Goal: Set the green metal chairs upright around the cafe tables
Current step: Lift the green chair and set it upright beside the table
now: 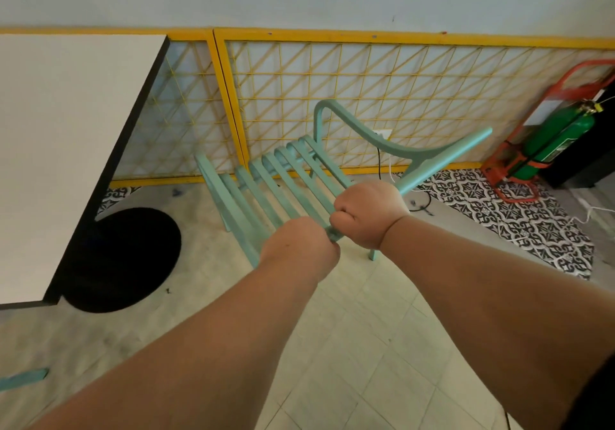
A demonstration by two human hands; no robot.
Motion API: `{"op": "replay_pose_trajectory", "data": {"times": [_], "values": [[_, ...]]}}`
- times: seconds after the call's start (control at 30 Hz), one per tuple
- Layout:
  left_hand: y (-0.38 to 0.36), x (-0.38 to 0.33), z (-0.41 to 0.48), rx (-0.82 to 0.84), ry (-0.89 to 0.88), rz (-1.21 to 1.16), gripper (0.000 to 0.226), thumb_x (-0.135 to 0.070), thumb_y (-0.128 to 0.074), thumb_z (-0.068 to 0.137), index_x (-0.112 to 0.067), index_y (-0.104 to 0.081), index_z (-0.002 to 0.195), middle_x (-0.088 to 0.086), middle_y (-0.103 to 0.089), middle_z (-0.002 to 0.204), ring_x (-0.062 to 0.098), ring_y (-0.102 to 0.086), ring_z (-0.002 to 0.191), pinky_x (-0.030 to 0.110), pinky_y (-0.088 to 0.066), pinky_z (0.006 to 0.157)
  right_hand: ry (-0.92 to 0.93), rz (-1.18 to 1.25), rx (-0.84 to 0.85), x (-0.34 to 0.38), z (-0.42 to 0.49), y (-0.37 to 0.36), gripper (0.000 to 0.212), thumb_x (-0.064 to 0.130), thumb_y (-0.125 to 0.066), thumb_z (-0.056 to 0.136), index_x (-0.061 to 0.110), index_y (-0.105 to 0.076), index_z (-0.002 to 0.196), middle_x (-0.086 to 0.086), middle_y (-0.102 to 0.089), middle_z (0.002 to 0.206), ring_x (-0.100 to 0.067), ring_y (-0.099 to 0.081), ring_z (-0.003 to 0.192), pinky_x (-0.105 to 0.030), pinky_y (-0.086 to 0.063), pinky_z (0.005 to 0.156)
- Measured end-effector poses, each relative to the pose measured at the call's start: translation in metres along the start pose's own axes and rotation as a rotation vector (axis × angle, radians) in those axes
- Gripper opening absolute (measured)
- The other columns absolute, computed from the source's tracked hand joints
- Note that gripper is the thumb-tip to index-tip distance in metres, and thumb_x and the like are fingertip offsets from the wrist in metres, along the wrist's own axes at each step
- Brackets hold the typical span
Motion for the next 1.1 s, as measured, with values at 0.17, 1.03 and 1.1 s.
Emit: {"op": "replay_pose_trajectory", "data": {"times": [0.17, 1.03, 1.1], "values": [[-0.004, -0.01, -0.003, 0.0, -0.031, -0.019, 0.024, -0.031, -0.056, 0.094, -0.017, -0.053, 0.075, 0.001, -0.059, 0.076, 0.018, -0.055, 0.063, 0.031, -0.041, 0.054, -0.042, 0.044, 0.077, -0.01, 0.0, 0.005, 0.041, 0.047, -0.028, 0.078, 0.017, -0.044, 0.055, 0.0, -0.041, 0.058, -0.021, -0.04, 0.057, -0.034, -0.033, 0.052], [-0.05, 0.091, 0.122, 0.306, -0.1, 0.029, 0.041, -0.043, -0.033, 0.072, -0.018, -0.063, 0.085, 0.016, -0.072, 0.11, 0.034, -0.057, 0.115, 0.042, -0.037, 0.1, -0.001, 0.009, -0.177, -0.016, 0.001, -0.004, 0.045, 0.048, -0.02, 0.065, 0.011, -0.04, 0.052, -0.002, -0.038, 0.052, -0.025, -0.038, 0.053, -0.03, -0.025, 0.05], [-0.049, 0.09, 0.126, 0.314, -0.089, 0.032, 0.028, -0.037, -0.036, 0.073, -0.02, -0.058, 0.076, 0.019, -0.071, 0.111, 0.033, -0.056, 0.111, 0.042, -0.031, 0.1, 0.008, 0.018, -0.185, -0.017, 0.0, -0.004, 0.043, 0.048, -0.02, 0.065, 0.012, -0.039, 0.051, -0.001, -0.035, 0.05, -0.024, -0.035, 0.051, -0.03, -0.02, 0.05]]}}
Point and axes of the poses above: each hand's wrist, its own z-axis towards the middle knuckle, its own y-axis out of the back of the hand, x = y × z, the point moved 3 cm from there along z, towards the middle knuckle
